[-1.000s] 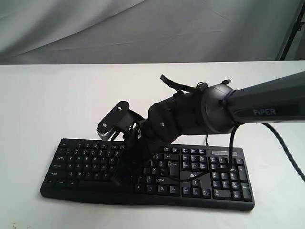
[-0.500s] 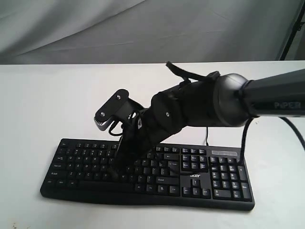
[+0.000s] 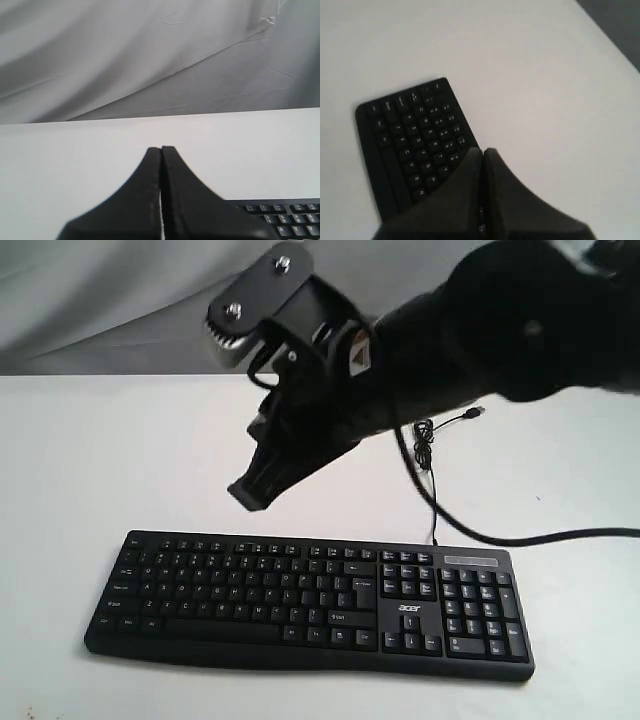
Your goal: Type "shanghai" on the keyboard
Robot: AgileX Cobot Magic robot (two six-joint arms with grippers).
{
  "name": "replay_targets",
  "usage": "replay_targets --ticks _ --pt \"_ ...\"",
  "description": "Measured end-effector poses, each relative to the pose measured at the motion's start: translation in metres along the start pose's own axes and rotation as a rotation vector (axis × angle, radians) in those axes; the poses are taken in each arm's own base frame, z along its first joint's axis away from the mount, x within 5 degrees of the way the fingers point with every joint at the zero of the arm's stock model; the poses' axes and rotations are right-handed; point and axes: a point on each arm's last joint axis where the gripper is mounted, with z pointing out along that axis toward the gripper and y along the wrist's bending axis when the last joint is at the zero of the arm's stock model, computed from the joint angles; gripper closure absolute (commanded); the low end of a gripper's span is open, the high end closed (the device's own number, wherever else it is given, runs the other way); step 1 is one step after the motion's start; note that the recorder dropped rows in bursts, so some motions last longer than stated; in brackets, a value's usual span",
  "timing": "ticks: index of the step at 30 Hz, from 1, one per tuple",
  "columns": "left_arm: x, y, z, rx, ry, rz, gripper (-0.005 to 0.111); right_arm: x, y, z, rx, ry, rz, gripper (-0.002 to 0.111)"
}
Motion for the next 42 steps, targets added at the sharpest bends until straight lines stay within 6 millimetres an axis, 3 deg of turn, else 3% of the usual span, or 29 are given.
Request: replay_targets --ticks 2,7,14,19,22,27,31,35,38,42 --pt "0.0 0.0 0.0 0.0 0.0 0.0 0.107 -0.009 0.0 -0.033 0.014 -0.065 0.017 0.108" --pt "0.0 0.0 0.0 0.0 0.0 0.0 0.107 -0.016 0.001 -0.075 0.029 -0.146 0.044 0.108" --pt "0.0 0.0 0.0 0.0 0.0 0.0 0.107 -0.018 0.001 -0.077 0.036 -0.168 0.05 0.108" --pt "0.0 0.0 0.0 0.0 0.0 0.0 0.107 -0.028 -0.005 -0.08 0.082 -0.286 0.058 0.108" --pt "0.0 0.0 0.0 0.0 0.0 0.0 0.107 -0.031 -0.014 -0.082 0.121 -0.343 0.091 0.108" --pt "0.0 0.0 0.0 0.0 0.0 0.0 0.107 -0.023 -0.047 -0.087 0.212 -0.355 0.199 0.108" --pt "0.0 0.0 0.0 0.0 0.0 0.0 0.107 -0.007 -0.078 -0.099 0.309 -0.355 0.293 0.108" --pt "0.0 0.0 0.0 0.0 0.0 0.0 0.107 0.025 -0.1 -0.122 0.423 -0.377 0.421 0.108" --pt "0.0 0.0 0.0 0.0 0.0 0.0 0.107 0.055 -0.104 -0.149 0.522 -0.405 0.478 0.108" --pt "0.0 0.0 0.0 0.0 0.0 0.0 0.107 0.104 -0.093 -0.182 0.676 -0.418 0.52 0.108"
